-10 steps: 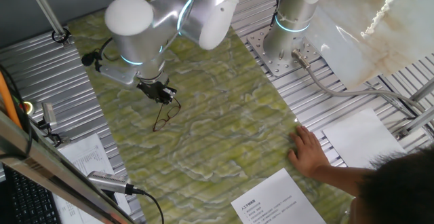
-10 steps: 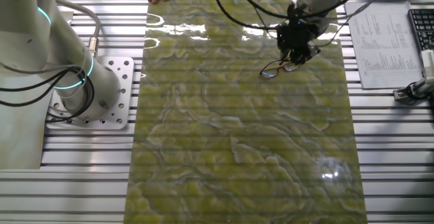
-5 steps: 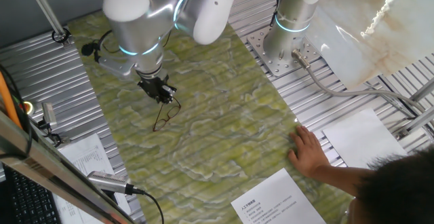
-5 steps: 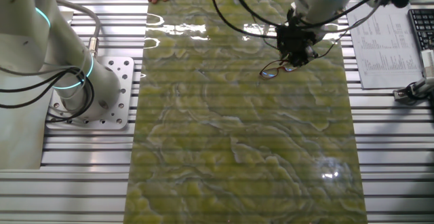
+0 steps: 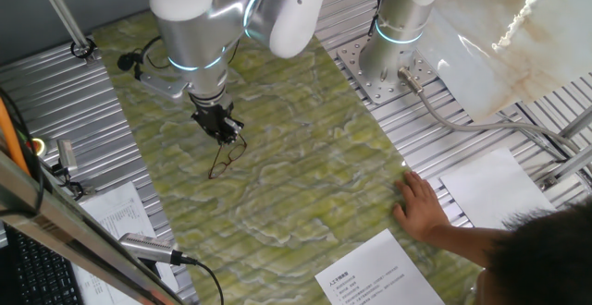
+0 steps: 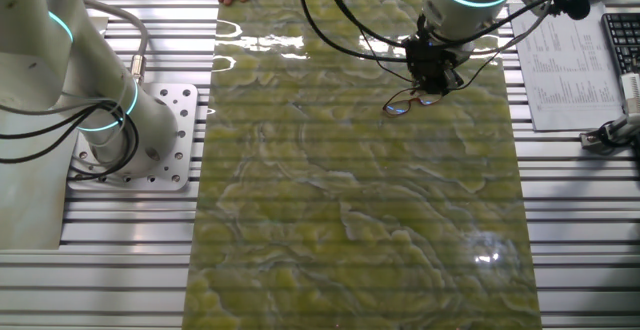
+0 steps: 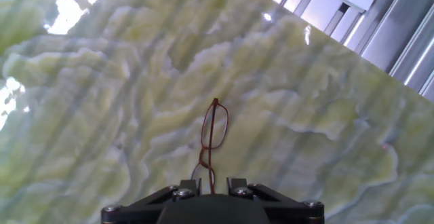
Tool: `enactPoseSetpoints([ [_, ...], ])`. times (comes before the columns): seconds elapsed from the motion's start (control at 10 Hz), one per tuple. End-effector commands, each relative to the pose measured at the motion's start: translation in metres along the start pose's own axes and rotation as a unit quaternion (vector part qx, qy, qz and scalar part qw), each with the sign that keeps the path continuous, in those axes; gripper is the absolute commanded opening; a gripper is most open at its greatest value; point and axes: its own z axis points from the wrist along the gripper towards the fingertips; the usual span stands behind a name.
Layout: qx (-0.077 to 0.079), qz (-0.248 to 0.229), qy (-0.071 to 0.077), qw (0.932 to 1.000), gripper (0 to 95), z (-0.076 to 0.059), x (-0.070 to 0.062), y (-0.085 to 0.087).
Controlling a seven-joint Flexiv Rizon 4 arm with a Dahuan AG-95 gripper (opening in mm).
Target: Unfold the leg of the glasses (with one hand)
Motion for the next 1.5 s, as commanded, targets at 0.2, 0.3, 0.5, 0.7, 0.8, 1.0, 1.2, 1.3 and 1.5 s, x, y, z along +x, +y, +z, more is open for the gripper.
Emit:
enactPoseSetpoints([
  [0.2,-0.002,0.000,0.000,1.0000,0.0,0.002,0.001,0.001],
  [0.3,-0.003,0.002,0.001,1.0000,0.0,0.002,0.001,0.001],
  [0.5,-0.008,0.006,0.013,0.9999,0.0,-0.005,0.001,0.002],
  [0.7,-0.011,0.000,0.019,0.9998,0.0,-0.010,0.000,0.003],
  [0.8,-0.012,0.000,0.022,0.9997,0.0,-0.013,-0.001,0.004],
  [1.0,-0.023,0.002,0.039,0.9990,0.0,-0.017,-0.003,0.004],
  [1.2,-0.029,-0.002,0.058,0.9979,0.0,-0.024,-0.005,0.009],
  [1.3,-0.029,-0.003,0.064,0.9975,0.0,-0.026,-0.006,0.012],
  [1.5,-0.025,-0.005,0.081,0.9964,0.0,-0.028,-0.011,0.022],
])
